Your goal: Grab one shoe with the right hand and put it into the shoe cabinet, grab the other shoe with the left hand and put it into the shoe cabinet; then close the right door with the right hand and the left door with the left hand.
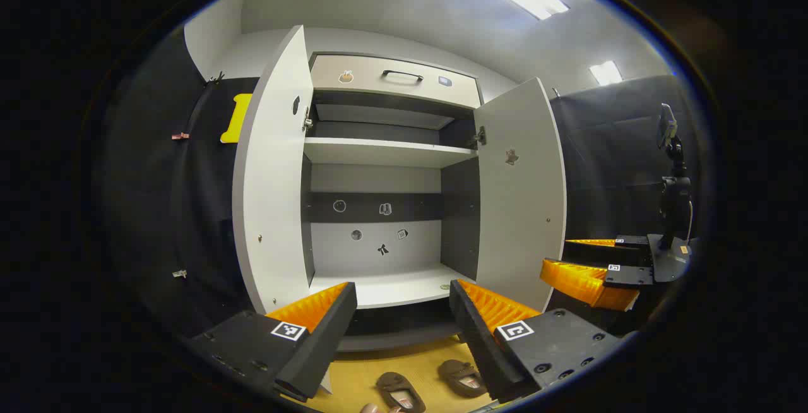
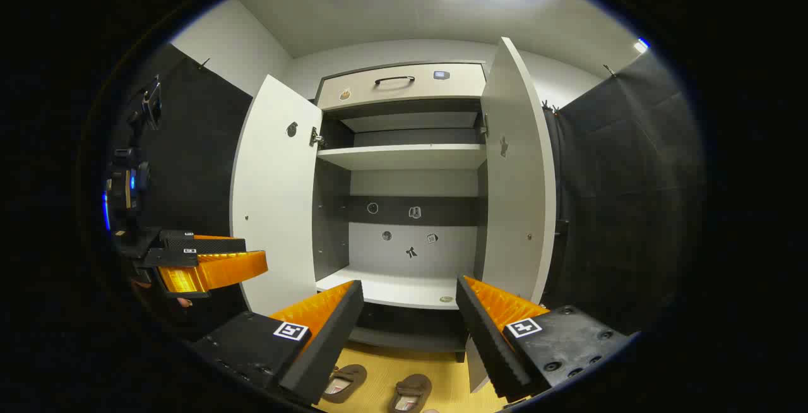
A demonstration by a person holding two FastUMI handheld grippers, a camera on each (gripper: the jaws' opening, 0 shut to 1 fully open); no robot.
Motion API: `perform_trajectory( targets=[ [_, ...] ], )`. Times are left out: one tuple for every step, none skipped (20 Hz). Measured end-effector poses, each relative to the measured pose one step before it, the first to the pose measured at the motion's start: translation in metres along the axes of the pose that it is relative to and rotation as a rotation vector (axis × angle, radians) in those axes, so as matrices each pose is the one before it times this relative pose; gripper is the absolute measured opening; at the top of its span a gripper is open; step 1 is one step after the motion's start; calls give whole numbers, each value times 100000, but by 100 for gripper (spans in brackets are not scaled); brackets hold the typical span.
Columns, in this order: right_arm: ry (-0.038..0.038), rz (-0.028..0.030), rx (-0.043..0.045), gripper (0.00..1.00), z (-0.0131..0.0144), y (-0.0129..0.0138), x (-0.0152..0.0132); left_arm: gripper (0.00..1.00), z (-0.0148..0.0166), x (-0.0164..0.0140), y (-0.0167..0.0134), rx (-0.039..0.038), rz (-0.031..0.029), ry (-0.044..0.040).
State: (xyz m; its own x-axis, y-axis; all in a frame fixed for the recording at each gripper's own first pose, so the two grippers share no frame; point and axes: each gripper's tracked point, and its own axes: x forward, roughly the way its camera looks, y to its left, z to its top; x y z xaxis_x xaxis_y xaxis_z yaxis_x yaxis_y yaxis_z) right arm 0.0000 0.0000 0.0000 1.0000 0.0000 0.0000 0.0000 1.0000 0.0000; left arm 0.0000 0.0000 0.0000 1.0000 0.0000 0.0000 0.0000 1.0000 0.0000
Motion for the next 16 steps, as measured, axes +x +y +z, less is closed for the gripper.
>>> perform_trajectory(
  targets=[
    [264,169,-95,97,-56,62,8,94,31,66,37,-11,132,-59],
    [38,139,-76,97,-129,-68,58,94,-49,56,53,-84,177,54],
    [236,51,8,97,-62,-30,37,94,-23,22,85,-195,263,-291],
    [263,-59,95,97,-66,-41,81,94,26,34,-38,-204,-37,-220],
    [310,-38,114,97,-96,-5,69,94,-56,64,-34,-30,-215,102],
    [68,62,125,98,-73,-45,79,94,13,111,22,253,-130,-2],
    [-61,87,93,97,52,-3,55,94,55,55,36,357,199,-44],
    [-152,145,47,97,10,51,6,94,-30,-14,3,223,208,-24],
    [-6,51,42,97,-22,-21,50,94,25,72,17,6,-25,28],
    [209,55,-20,97,-104,-52,43,94,-70,78,16,-19,-44,128],
    [141,176,-34,97,-48,-3,65,94,-6,58,59,81,270,16],
    [205,163,101,97,-56,15,55,94,-53,77,120,147,252,-9],
    [179,212,143,97,-47,48,89,94,33,11,93,51,273,1],
    [-66,119,109,97,46,19,104,94,-36,-14,63,30,153,-55],
    [173,-116,79,97,-45,-61,69,94,32,71,81,-61,161,-211],
    [-106,-469,233,97,-28,-121,48,94,-101,60,101,-9,140,-84]
  ],
)
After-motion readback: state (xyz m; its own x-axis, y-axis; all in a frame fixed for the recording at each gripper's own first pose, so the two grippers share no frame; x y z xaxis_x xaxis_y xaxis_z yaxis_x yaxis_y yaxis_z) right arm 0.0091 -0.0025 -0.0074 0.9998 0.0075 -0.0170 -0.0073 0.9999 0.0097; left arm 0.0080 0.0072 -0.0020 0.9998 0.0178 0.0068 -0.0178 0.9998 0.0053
